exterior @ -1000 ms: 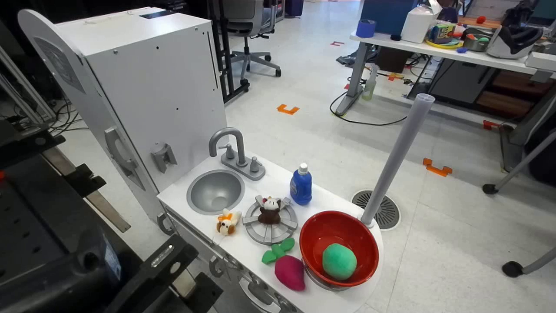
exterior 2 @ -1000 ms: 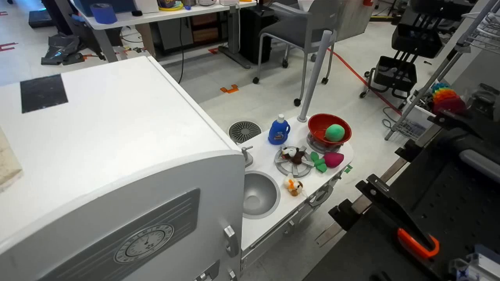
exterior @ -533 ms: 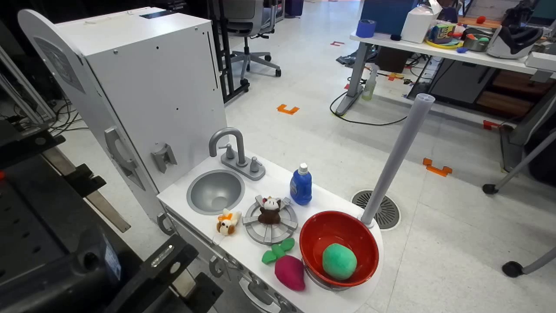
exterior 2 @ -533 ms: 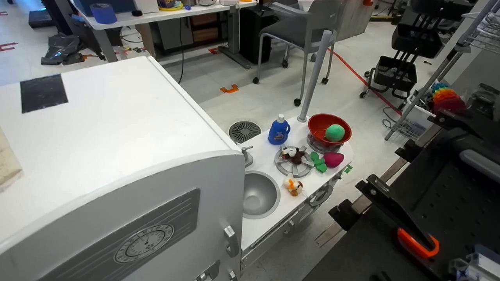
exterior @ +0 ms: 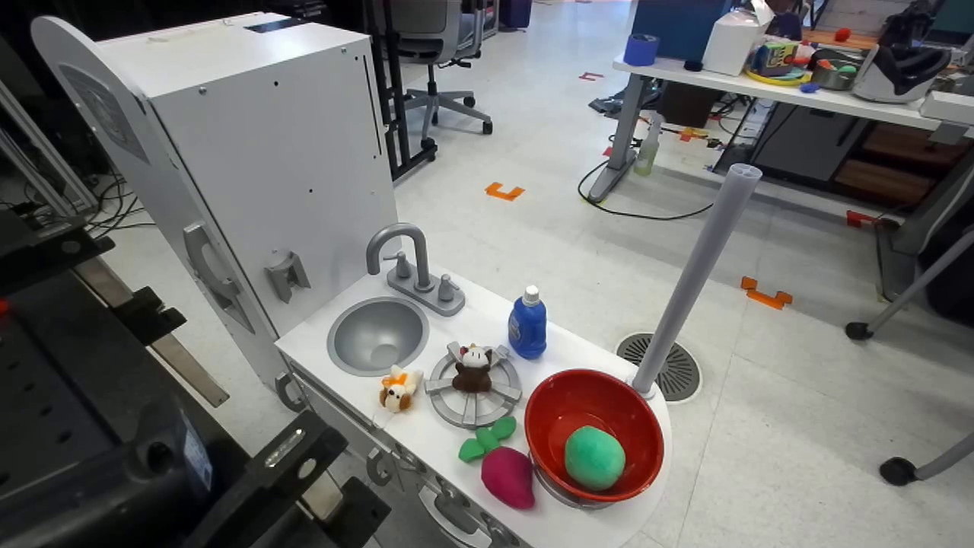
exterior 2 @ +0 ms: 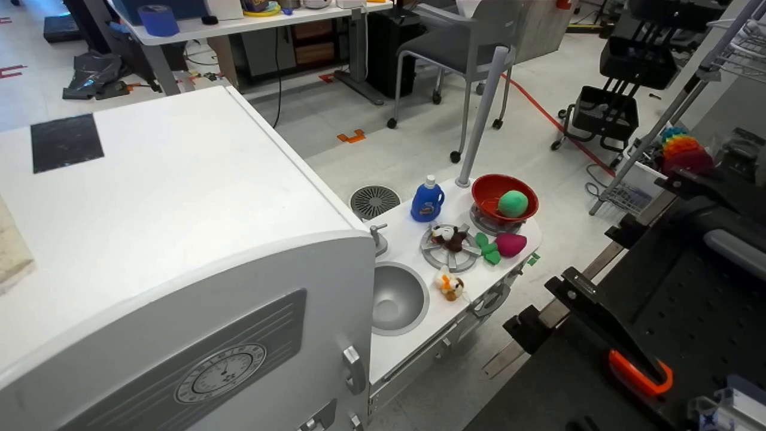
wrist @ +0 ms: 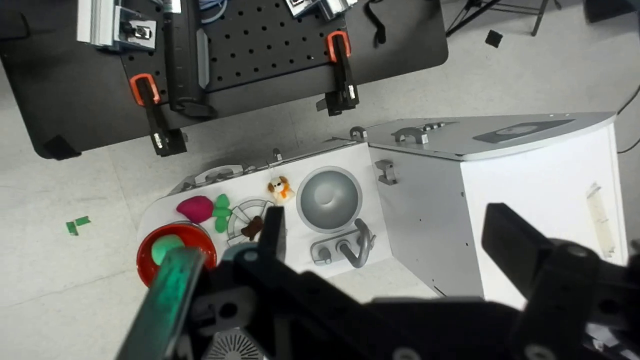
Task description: Move the tap nozzle to the right.
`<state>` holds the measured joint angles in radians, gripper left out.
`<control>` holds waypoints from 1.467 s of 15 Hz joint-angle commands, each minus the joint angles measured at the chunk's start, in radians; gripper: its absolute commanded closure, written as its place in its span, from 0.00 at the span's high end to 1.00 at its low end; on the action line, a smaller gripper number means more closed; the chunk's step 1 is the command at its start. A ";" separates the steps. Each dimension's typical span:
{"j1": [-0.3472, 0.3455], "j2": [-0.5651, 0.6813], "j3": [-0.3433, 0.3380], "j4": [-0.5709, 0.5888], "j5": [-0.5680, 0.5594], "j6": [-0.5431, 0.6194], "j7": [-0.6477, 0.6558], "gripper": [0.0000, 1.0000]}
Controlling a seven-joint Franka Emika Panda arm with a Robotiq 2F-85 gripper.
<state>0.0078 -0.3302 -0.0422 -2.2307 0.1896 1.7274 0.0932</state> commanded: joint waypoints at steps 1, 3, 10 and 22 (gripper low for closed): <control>0.005 0.199 0.070 0.085 0.011 0.102 0.148 1.00; 0.011 0.307 0.095 0.116 -0.012 0.183 0.225 1.00; 0.060 0.739 0.060 0.254 -0.081 0.509 0.436 1.00; 0.230 1.239 -0.036 0.370 -0.209 1.079 0.351 1.00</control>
<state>0.2270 0.8361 -0.0903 -1.9166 -0.0284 2.7356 0.5146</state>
